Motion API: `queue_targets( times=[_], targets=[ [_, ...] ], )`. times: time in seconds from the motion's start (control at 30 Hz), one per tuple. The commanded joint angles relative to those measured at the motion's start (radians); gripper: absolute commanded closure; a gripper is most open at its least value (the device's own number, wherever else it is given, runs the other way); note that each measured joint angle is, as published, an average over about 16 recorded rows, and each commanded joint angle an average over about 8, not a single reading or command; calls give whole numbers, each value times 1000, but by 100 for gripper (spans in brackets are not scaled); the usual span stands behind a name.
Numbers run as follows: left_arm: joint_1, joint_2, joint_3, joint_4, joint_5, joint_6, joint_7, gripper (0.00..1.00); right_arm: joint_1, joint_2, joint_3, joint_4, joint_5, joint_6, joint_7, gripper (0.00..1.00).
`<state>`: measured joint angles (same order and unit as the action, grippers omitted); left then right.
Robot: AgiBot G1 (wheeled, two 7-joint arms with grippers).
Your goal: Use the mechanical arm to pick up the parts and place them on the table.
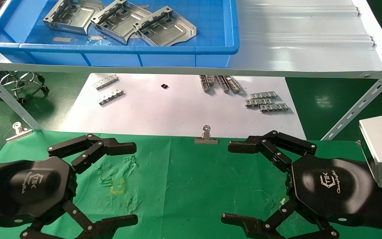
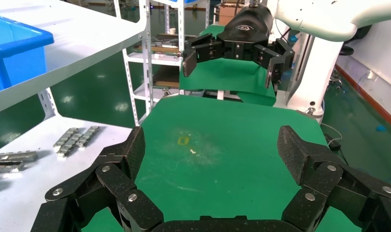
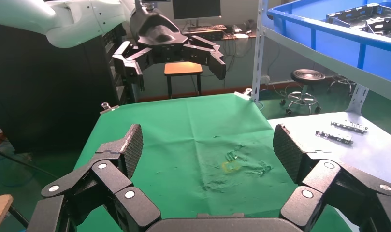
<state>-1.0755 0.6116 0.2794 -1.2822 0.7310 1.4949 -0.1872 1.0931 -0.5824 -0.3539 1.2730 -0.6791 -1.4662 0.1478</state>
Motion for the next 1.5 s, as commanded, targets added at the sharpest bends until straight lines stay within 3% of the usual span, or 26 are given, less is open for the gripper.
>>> queue_targets(
  times=[0.03, 0.3, 0.37, 0.53, 0.6, 0.83, 1.1, 1.5],
  targets=[
    [0, 0, 0, 0, 0, 0, 0, 0, 0, 0, 0, 0, 0, 0, 0, 0],
    [0, 0, 0, 0, 0, 0, 0, 0, 0, 0, 0, 0, 0, 0, 0, 3],
    [0, 0, 0, 0, 0, 0, 0, 0, 0, 0, 0, 0, 0, 0, 0, 21],
    [0, 0, -1, 1, 0, -2, 0, 0, 0, 0, 0, 0, 0, 0, 0, 84],
    [1, 4, -3, 4, -1, -12, 2, 0, 0, 0, 0, 0, 0, 0, 0, 99],
    [-30, 43, -16, 31, 9, -109, 0, 0, 0, 0, 0, 0, 0, 0, 0, 100],
    [-144, 91, -19, 77, 57, -257, -46, 0, 0, 0, 0, -1, 0, 0, 0, 100],
    [-440, 200, 108, 299, 304, -385, -135, 0, 0, 0, 0, -1, 0, 0, 0, 100]
  ],
)
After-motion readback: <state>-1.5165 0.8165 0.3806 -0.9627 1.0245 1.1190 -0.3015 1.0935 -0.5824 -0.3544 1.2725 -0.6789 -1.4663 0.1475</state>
